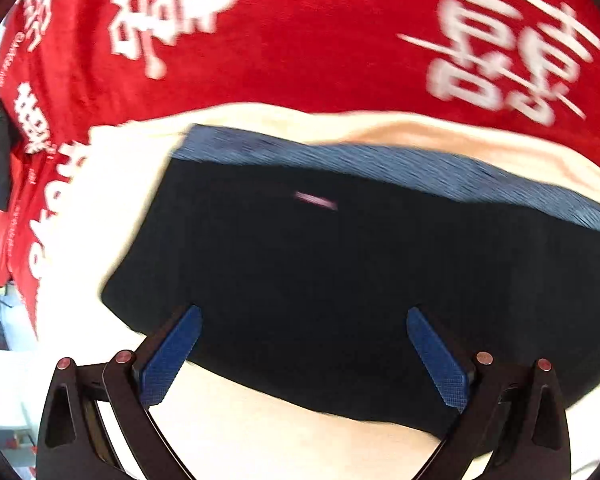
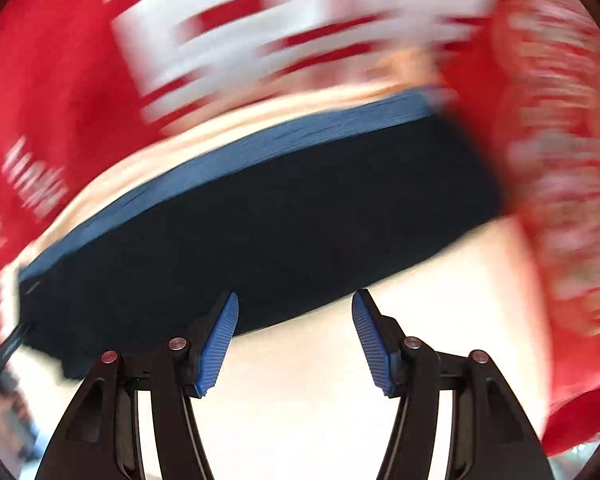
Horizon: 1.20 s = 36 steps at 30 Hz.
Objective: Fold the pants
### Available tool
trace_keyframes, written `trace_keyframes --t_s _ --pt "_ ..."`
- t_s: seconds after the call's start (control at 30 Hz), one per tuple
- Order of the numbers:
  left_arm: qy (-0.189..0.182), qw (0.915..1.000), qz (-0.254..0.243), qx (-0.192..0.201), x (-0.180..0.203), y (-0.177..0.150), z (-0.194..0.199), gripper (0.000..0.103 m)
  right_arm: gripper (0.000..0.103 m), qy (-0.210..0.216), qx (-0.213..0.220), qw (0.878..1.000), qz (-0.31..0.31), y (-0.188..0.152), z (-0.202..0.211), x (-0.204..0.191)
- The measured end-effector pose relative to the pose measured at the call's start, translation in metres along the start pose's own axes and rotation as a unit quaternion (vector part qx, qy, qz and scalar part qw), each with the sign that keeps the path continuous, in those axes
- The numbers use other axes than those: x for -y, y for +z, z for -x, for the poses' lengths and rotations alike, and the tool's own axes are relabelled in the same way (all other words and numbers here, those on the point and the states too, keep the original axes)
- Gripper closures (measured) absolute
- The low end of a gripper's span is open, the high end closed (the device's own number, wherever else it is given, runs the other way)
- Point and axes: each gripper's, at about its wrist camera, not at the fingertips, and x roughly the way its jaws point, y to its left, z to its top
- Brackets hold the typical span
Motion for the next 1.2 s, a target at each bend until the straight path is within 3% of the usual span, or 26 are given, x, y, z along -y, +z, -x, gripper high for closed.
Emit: trace_keyframes --t_s 0.1,0.17,0.2,0.33,0.4,0.53,0.63,0.77,0.8,0.83,0.87,0.97,1.1,1.2 --pt "0.023 0.9994 0.006 0.024 -0.032 0.015 -0.002 0.000 0.040 0.080 -0.027 0.995 0.061 0.005 -0.032 -0.083" --pt "0.030 0.9989 0.014 0.032 -0.051 0.021 -0.007 0.000 0.040 0.129 -0.043 0.984 0.113 0.014 -0.048 -0.148" --pt "0.030 0.9989 0.021 0.030 -0.062 0.024 -0.013 0.000 0.040 0.146 -0.047 0.978 0.141 0.000 -0.039 -0.183" --pt "0.014 0.9996 0.023 -0.012 -0.071 0.019 -0.056 0.000 0.040 0.201 -0.061 0.944 0.254 0.034 -0.081 -0.299" --pt "-0.015 0.9990 0.042 0.002 -0.083 0.005 -0.063 0.000 0.040 0.229 -0.082 0.931 0.273 0.046 -0.105 -0.351" --pt "-0.041 0.9971 0.063 0.016 -0.093 -0.004 -0.064 0.000 0.040 0.239 -0.111 0.918 0.297 0.060 -0.146 -0.420" --pt "-0.048 0.9965 0.060 0.035 -0.094 -0.010 -0.063 0.000 0.040 0.206 -0.123 0.903 0.357 0.050 -0.180 -0.468" --pt "-0.059 0.9950 0.061 0.052 -0.098 -0.007 -0.066 0.000 0.042 0.138 -0.143 0.878 0.436 0.026 -0.224 -0.504" --pt "-0.060 0.9949 0.060 0.055 -0.098 -0.008 -0.065 0.000 0.049 0.136 -0.166 0.877 0.431 0.023 -0.233 -0.506" --pt "-0.060 0.9948 0.060 0.056 -0.097 -0.008 -0.065 0.000 0.072 0.153 -0.184 0.878 0.415 0.023 -0.236 -0.508" --pt "-0.061 0.9946 0.062 0.056 -0.097 -0.009 -0.064 0.000 0.081 0.151 -0.178 0.880 0.413 0.024 -0.231 -0.512" --pt "-0.063 0.9942 0.062 0.061 -0.096 -0.010 -0.062 0.000 0.096 0.148 -0.152 0.875 0.436 0.025 -0.220 -0.527" --pt "-0.067 0.9946 0.054 0.057 -0.096 -0.008 -0.064 0.000 0.090 0.141 -0.150 0.904 0.373 0.036 -0.239 -0.534" --pt "-0.056 0.9961 0.054 0.041 -0.101 -0.002 -0.056 0.000 0.082 0.143 -0.110 0.896 0.405 0.025 -0.211 -0.523"
